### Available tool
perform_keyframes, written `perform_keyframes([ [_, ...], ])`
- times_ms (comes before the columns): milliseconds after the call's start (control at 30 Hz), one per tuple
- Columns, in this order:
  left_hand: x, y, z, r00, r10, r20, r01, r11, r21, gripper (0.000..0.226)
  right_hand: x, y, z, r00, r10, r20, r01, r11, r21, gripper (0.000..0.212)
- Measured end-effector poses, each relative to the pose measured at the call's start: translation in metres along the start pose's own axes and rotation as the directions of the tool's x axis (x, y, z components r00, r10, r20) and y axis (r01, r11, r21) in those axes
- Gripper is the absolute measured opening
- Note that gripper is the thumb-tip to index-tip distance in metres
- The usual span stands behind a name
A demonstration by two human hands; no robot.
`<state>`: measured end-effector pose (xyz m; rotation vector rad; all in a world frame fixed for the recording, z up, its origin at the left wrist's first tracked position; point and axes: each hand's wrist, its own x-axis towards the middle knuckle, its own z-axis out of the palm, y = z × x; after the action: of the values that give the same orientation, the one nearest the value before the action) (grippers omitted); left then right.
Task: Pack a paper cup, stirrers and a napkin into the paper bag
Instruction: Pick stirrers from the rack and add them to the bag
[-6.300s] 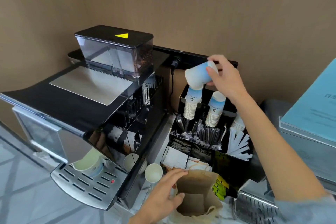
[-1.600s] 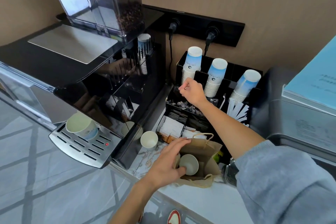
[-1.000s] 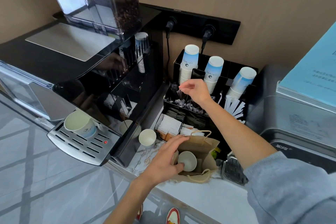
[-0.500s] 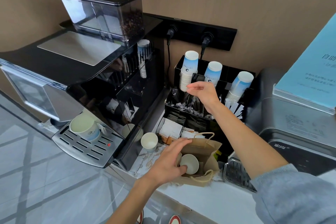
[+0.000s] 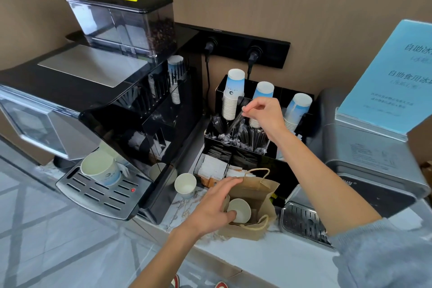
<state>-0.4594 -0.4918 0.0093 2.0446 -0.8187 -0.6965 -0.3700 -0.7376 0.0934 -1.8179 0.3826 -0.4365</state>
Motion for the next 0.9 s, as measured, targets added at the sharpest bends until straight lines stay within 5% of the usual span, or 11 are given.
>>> perform_keyframes([
  [167,0.000,-0.002,-0.001,1.000,0.004,0.018,-0.004,1.000,-0.006,0.079,-0.003,0.002,0.004,0.999,0.023,-0.028,-0.022,0.999,0.036,0.015],
  [533,-0.001,-0.003,-0.002,0.999,0.023,0.031,-0.023,1.000,0.008,0.079,-0.028,-0.060,-0.014,0.981,-0.163,-0.107,0.161,0.987,-0.024,0.021],
  [733,-0.001,-0.004,-0.003,0.999,0.024,0.037,-0.025,1.000,0.006,0.081,-0.092,-0.125,-0.054,0.927,-0.356,0.115,0.366,0.927,-0.083,0.019],
  [900,-0.002,-0.004,-0.002,0.999,0.030,0.029,-0.029,1.000,-0.009,0.079,-0.127,-0.147,-0.090,0.902,-0.370,0.221,0.407,0.901,-0.152,0.035],
])
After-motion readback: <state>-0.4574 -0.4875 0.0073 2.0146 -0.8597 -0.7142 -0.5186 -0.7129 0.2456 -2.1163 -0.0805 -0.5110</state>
